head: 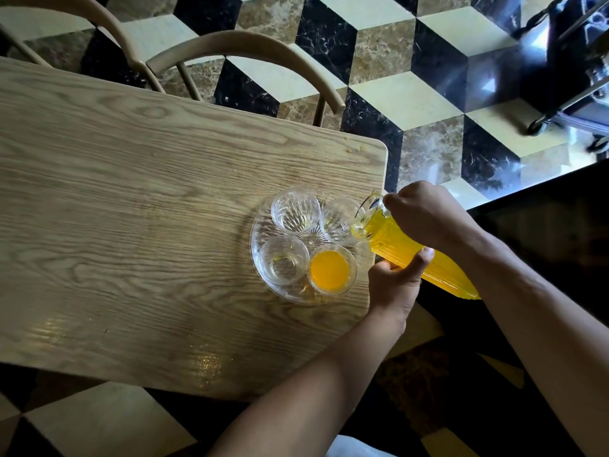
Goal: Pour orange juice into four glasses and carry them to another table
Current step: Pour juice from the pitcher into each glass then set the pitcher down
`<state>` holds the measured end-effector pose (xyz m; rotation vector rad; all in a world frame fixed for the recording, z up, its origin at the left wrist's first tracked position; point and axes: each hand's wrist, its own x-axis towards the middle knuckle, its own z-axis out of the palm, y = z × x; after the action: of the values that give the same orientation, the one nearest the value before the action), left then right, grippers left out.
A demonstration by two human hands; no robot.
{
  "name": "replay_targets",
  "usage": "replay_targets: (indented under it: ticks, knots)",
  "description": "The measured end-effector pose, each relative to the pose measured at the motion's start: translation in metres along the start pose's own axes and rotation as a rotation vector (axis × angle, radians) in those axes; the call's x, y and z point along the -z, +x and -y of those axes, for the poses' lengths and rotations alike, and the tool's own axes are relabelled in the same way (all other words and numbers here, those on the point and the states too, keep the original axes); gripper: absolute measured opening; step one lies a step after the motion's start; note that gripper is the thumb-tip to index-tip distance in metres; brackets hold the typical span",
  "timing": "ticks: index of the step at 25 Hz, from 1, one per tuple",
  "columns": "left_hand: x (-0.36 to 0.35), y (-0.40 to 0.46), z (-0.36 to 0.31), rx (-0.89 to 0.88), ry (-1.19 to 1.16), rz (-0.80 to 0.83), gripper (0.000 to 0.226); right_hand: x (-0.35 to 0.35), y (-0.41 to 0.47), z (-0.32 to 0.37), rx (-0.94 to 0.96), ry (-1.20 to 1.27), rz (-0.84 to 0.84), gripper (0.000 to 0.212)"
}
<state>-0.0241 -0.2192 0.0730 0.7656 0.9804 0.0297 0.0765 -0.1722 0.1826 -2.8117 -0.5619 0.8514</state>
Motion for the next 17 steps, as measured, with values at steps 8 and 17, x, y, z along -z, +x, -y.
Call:
replay_targets:
  ticks: [8,17]
  knots:
    - [-0.005,0.005,0.008,0.057,-0.042,-0.011,0.074,0.002,0.002,0.004,-0.009,-0.058,0.027,0.035]
    - [-0.01,-0.001,0.007,0.102,-0.041,0.0,0.06,0.007,-0.003,0.006,-0.023,-0.059,0.015,0.037]
